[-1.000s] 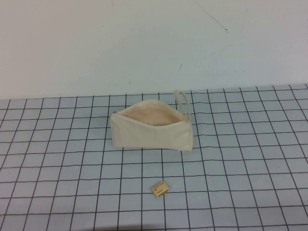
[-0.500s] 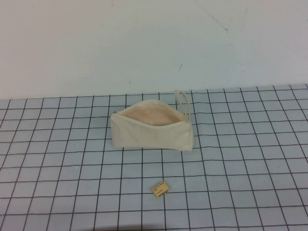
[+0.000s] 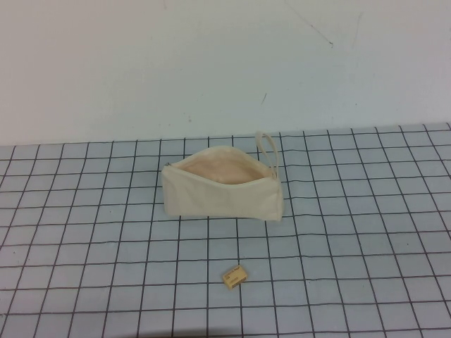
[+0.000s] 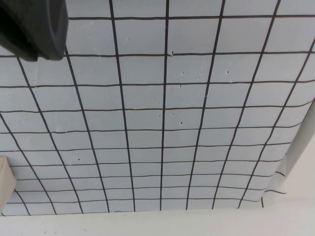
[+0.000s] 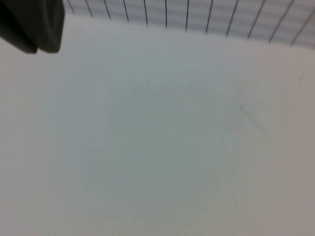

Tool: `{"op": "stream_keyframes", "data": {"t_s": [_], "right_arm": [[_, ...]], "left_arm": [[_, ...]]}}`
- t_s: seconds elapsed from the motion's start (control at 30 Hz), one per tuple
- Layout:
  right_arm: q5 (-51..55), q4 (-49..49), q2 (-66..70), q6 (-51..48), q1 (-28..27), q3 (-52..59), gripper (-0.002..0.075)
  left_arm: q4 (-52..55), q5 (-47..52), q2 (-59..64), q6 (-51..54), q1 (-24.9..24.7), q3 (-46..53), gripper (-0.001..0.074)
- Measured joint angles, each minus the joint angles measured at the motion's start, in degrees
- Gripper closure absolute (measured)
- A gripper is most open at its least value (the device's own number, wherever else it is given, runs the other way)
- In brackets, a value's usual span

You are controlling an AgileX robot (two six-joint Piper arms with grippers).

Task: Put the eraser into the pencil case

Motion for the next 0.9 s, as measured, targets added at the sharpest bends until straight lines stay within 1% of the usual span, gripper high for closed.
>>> {"op": "stream_keyframes", "data": {"t_s": [0.03, 0.07, 0.1, 0.17, 0.3, 0.37, 0.47, 0.57, 0.63, 0.73, 0.83, 0.9], "right_arm": [[3.74, 0.0, 2.4, -1.74, 0.0, -2.26, 0.0727], [11.37, -0.03, 7.11, -6.3, 0.0, -7.02, 0.0727], [15.9, -0.03, 10.44, -8.46, 0.0, -9.95, 0.0727], [21.24, 0.33, 15.42, -12.38, 0.0, -13.87, 0.0727], [28.34, 4.07, 25.15, -16.11, 0.0, -20.17, 0.0727], [31.59, 7.95, 30.79, -17.3, 0.0, -22.86, 0.0727], [36.02, 15.18, 39.78, -22.26, 0.0, -25.69, 0.0727], [37.38, 20.22, 47.94, -25.1, 0.0, -26.85, 0.0726], [36.44, 20.82, 52.91, -25.87, 0.0, -26.96, 0.0715], [33.87, 20.45, 59.75, -26.44, 0.48, -26.96, 0.0676], [31.25, 18.83, 64.52, -26.68, 3.06, -26.96, 0.064], [29.49, 17.27, 67.31, -26.55, 6.81, -26.96, 0.0627]], "left_arm": [[0.0, 0.0, 0.0, 0.0, 0.0, 0.0, 0.0736], [0.0, 0.0, 0.0, 0.0, 0.0, 0.0, 0.0736], [0.0, 0.0, 0.0, 0.0, 0.0, 0.0, 0.0736], [0.0, 0.0, 0.0, 0.0, 0.0, 0.0, 0.0736], [0.0, 0.0, 0.0, 0.0, 0.0, 0.0, 0.0736], [0.0, 0.0, 0.0, 0.0, 0.0, 0.0, 0.0736], [0.0, 0.0, 0.0, 0.0, 0.0, 0.0, 0.0736], [0.0, 0.0, 0.0, 0.0, 0.0, 0.0, 0.0736], [0.0, 0.0, 0.0, 0.0, 0.0, 0.0, 0.0736], [0.0, 0.0, 0.0, 0.0, 0.0, 0.0, 0.0736], [0.0, 0.0, 0.0, 0.0, 0.0, 0.0, 0.0736], [0.0, 0.0, 0.0, 0.0, 0.0, 0.0, 0.0736]]}}
